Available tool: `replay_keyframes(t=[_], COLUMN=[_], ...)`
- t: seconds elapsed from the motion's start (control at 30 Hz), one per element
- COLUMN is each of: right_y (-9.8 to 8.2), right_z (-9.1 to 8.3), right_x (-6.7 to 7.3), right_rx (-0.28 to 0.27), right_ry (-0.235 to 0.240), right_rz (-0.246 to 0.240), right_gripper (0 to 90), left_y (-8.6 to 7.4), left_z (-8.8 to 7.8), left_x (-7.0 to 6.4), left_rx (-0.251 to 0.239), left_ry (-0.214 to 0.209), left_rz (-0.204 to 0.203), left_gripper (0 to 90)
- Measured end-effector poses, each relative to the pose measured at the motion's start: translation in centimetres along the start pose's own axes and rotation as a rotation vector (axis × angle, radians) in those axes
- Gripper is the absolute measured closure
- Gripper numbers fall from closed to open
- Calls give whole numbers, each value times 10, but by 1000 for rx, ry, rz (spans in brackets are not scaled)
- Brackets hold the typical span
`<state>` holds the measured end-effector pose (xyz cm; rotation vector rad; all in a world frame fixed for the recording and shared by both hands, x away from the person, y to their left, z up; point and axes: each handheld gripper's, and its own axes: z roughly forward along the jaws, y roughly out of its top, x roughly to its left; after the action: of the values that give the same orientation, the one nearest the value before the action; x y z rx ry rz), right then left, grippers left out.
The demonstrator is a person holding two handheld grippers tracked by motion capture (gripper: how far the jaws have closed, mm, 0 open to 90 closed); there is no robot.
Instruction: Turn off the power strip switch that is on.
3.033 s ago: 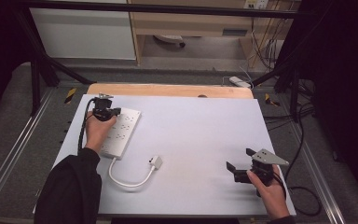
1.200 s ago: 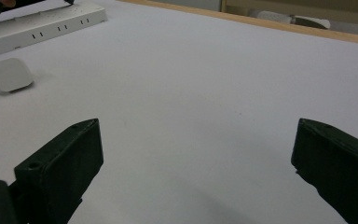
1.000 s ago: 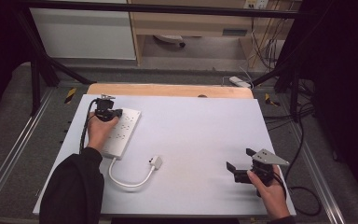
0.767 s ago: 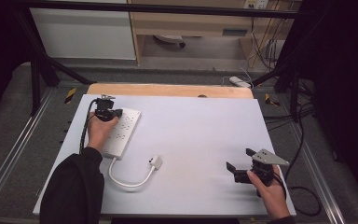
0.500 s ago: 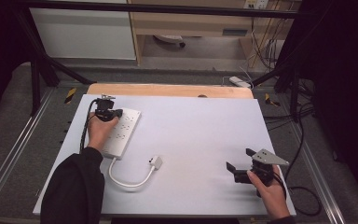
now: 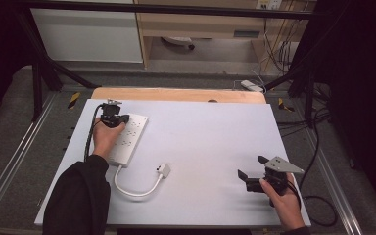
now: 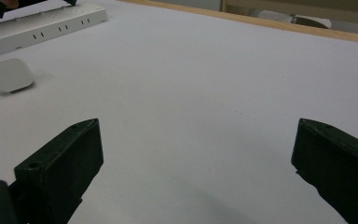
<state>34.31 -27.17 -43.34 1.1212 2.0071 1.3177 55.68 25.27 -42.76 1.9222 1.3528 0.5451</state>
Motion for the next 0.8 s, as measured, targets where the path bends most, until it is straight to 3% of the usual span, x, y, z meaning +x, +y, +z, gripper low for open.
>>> replay_keyframes(t=[0.8], right_y=[0], right_z=[0], right_x=[0], right_rx=[-1], right_ry=[2], right_rz=[1], right_gripper=[25], left_y=[0], left_z=[1], left_x=[-2], left_rx=[-16], left_ry=[1], left_rz=[2], left_gripper=[900])
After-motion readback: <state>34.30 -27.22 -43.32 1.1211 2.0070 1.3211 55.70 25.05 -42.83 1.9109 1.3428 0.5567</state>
